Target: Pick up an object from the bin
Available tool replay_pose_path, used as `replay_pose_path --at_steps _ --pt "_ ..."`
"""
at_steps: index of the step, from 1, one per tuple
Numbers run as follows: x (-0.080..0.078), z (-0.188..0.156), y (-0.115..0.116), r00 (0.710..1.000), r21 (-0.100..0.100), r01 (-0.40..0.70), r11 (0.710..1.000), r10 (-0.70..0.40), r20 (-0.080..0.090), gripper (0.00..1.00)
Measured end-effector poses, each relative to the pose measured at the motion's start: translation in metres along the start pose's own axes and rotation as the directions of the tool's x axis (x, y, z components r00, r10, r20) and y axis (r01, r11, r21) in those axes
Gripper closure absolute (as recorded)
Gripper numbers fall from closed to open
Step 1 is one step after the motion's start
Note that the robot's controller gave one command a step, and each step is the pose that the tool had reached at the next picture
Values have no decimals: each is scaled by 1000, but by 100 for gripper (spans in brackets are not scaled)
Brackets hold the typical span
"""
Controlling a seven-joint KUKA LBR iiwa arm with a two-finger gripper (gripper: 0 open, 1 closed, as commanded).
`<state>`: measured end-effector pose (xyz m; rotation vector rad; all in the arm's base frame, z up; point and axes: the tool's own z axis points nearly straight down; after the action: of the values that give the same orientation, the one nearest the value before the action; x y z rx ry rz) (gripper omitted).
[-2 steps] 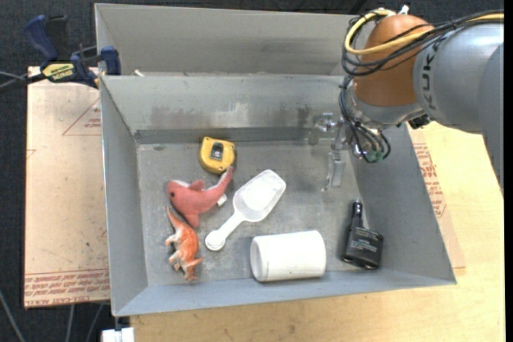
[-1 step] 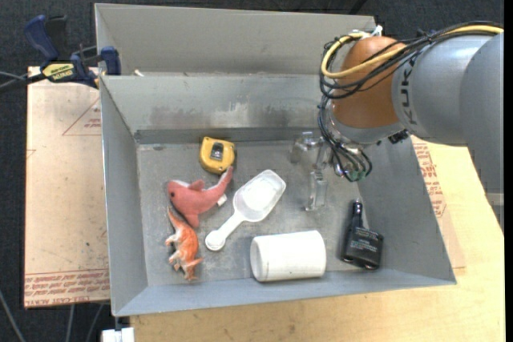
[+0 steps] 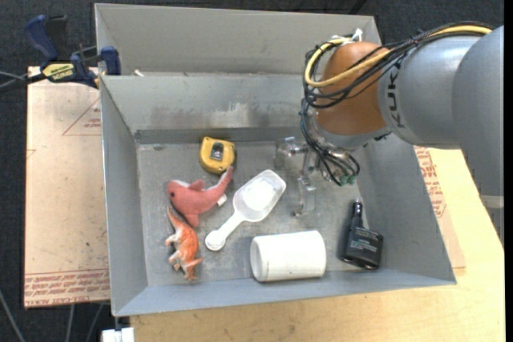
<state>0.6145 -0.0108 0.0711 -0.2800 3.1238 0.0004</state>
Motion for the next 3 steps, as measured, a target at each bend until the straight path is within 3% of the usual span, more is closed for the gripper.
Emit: replay_pose_path --at_steps 1,2,3 --pt "13 0 25 1000 -3 -19 1000 19 -5 0" --pt "38 -6 58 999 4 23 1000 -23 25 0" --pt "40 -9 79 981 8 190 982 -190 33 0"
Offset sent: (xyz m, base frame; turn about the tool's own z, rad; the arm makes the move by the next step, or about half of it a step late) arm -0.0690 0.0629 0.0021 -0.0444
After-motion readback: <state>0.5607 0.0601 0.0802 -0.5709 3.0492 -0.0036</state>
